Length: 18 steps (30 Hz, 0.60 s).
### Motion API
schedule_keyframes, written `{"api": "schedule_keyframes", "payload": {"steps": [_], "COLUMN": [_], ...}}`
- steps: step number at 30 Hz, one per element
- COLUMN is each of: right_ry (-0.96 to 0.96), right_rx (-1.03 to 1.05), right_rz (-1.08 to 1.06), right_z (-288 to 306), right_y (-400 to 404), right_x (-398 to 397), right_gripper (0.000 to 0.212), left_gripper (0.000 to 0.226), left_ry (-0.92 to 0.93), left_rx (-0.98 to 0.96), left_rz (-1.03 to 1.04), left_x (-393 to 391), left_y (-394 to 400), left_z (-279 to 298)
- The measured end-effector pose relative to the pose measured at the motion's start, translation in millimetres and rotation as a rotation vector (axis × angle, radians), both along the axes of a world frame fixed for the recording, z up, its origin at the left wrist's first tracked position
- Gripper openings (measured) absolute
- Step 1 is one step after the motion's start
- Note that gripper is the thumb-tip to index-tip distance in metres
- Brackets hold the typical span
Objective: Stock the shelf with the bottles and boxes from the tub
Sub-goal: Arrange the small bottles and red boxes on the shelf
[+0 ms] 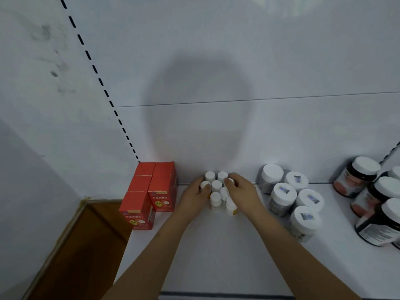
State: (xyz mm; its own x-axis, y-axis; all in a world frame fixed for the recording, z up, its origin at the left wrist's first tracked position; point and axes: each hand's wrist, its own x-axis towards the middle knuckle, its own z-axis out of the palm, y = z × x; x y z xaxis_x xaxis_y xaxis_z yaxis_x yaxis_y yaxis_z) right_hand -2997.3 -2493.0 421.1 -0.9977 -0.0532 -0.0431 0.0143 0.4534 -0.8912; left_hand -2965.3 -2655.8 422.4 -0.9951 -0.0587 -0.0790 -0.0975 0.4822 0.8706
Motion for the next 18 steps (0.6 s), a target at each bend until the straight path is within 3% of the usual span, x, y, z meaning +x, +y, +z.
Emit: {"api": "schedule_keyframes", "payload": {"steps": [9,15,18], "right_ry": [-0.056,-0.044,-0.077], "right_rx": [-0.029,-0.099,-0.122], "right_rz": [0.036,-0.023,-0.02], "right_z": [-1,-3,-6], "right_y": [6,10,13], "right_x": [-5,16,30], "right_gripper": [0.014,0.007,0.007], "left_gripper": [0.046,0.018,0.017], "left_ry": [0.032,0.083,0.072], "left_rx": [0.111,0.11,0.131], "left_rz": [-0.053,0.11,0.085], "left_x": [0,5,9], "left_y": [-2,1,-1], "left_z": [-1,-12,-15]}}
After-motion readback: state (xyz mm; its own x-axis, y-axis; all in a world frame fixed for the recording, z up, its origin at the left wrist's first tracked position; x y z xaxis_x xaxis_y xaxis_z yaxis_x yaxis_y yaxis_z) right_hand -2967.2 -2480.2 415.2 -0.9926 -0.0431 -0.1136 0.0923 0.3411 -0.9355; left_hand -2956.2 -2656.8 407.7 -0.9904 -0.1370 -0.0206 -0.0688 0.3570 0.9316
